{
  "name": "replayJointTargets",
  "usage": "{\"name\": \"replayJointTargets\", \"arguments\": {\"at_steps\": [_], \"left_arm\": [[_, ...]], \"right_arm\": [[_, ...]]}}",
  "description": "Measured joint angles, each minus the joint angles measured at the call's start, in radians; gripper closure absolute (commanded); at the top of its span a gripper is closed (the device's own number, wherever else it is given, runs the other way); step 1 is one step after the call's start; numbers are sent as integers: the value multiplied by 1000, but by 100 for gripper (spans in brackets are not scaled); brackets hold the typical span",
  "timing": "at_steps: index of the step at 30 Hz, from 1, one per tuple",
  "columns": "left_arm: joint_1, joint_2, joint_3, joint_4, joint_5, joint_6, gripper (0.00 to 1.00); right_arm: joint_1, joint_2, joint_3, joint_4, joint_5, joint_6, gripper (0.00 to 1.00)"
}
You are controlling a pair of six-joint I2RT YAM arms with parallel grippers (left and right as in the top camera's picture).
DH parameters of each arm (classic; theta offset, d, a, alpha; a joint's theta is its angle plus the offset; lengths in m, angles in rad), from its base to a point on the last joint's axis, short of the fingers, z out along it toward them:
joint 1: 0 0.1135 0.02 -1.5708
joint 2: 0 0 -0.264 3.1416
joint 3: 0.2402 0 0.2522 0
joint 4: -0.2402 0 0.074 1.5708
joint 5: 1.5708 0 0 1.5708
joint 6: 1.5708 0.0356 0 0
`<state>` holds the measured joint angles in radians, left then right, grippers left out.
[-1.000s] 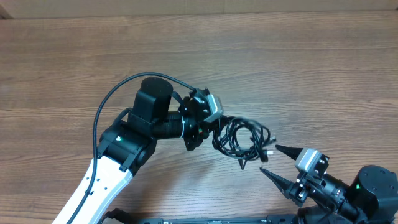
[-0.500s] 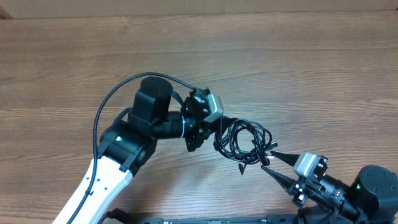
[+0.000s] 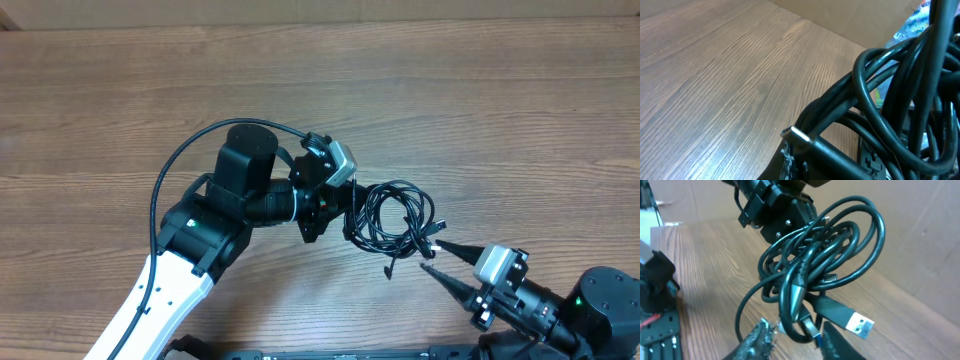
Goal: Untangle cables
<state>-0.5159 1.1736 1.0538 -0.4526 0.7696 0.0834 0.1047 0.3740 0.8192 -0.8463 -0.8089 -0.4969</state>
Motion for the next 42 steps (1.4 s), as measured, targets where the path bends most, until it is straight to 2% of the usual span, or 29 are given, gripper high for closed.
{"name": "replayJointTargets", "arguments": {"at_steps": [5,7,13,18,23,24,26,28,30,33,42], "left_arm": [[-26,0,0,-1,-50,-8,96],[-30,0,0,-1,-64,-8,96],[-34,0,0,-3,-88,-11,96],[-35,0,0,-3,-102,-12,96],[-56,0,0,-3,-125,-19,96],[-59,0,0,-3,-132,-23,96],[-61,0,0,-3,-138,-26,96],[-61,0,0,-3,-145,-34,96],[-67,0,0,-4,-170,-51,96],[-67,0,0,-5,-197,-69,96],[-67,0,0,-4,-199,-87,96]], "right_arm": [[0,0,0,0,-14,-1,60],[0,0,0,1,-19,-2,64],[0,0,0,9,-31,-8,89],[0,0,0,19,-48,-5,92],[0,0,0,23,-41,0,89],[0,0,0,23,-37,3,85],[0,0,0,21,-10,28,72],[0,0,0,19,29,47,66],[0,0,0,15,56,69,44],[0,0,0,16,82,79,44],[0,0,0,16,97,93,55]]}}
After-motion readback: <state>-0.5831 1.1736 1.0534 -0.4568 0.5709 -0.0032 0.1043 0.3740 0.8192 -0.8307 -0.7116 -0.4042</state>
